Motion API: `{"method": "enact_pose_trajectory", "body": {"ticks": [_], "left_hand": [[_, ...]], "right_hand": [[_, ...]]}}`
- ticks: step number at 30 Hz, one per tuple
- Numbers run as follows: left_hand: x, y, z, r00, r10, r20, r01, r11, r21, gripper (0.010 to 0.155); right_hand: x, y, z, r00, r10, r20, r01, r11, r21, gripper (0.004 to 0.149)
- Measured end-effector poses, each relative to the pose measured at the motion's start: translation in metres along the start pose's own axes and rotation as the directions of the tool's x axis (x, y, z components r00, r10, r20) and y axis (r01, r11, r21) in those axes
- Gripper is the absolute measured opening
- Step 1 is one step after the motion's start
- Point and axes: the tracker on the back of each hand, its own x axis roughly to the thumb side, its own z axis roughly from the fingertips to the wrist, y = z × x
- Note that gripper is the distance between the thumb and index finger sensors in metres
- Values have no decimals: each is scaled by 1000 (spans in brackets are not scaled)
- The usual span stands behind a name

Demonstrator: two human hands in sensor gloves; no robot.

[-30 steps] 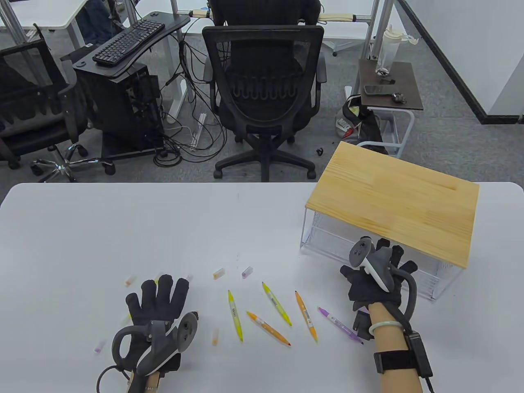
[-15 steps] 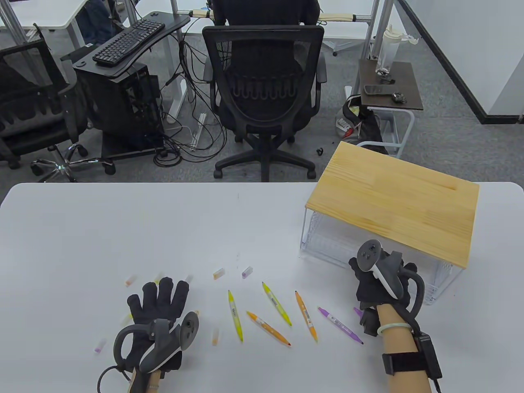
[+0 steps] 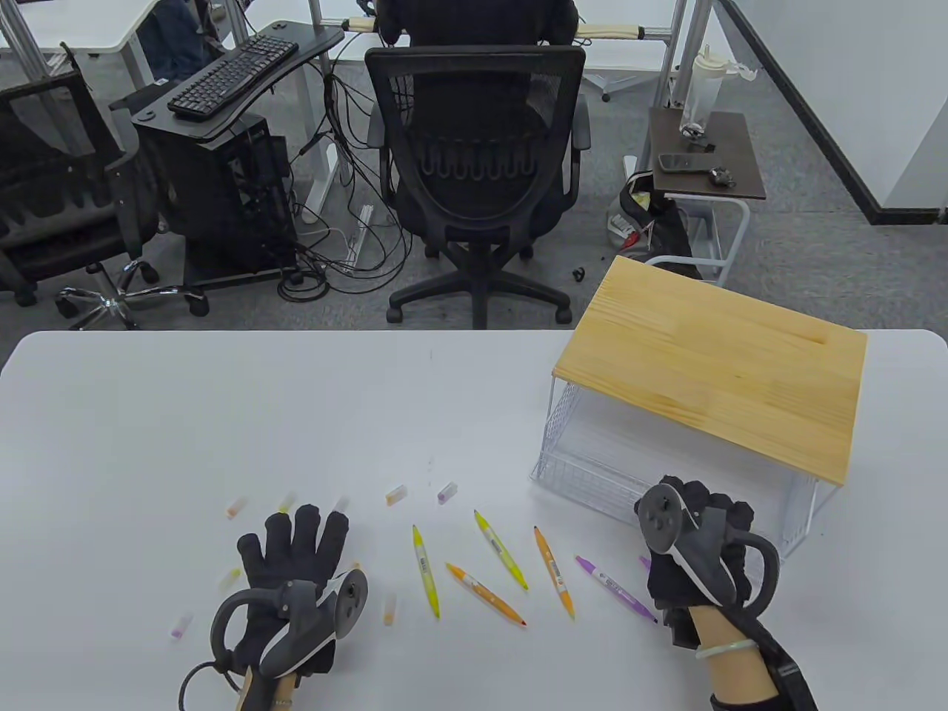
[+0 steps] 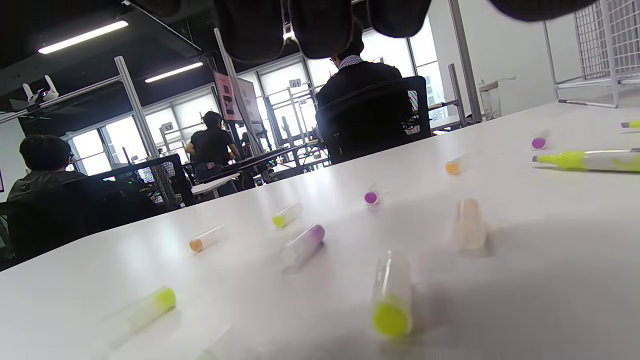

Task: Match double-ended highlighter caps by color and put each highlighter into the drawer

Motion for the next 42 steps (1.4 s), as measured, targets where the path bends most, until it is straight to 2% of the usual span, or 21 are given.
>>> {"method": "enact_pose_trajectory", "body": {"ticks": [3,7,11,14,20,31,36,42], "left_hand": [[1,-1,0,1000,4,4,-4,1000,-6,75],[8,-1,2,999,-26,26,26,1000,-8,75],[12,2,4,998,-44,38,44,999,4,75],[12,3,4,998,-45,39,45,999,8,75],[11,4,5,998,-55,33,55,998,-2,74],[8,6,6,998,-59,22,59,998,1,74],[9,5,6,997,-69,29,70,998,-4,74],[12,5,6,995,-90,36,90,996,-6,73]], "right_hand": [[-5,10,11,999,48,24,-50,993,104,47],[-22,42,14,989,146,-6,-137,943,304,62],[-37,62,13,983,180,-37,-150,902,404,66],[-42,69,12,983,177,-51,-139,893,427,69],[-44,82,11,990,131,-58,-88,873,480,63],[-39,92,13,981,194,-25,-158,864,478,69],[-39,94,13,980,197,-31,-160,870,467,66],[-37,93,12,979,201,-44,-160,878,451,55]]}}
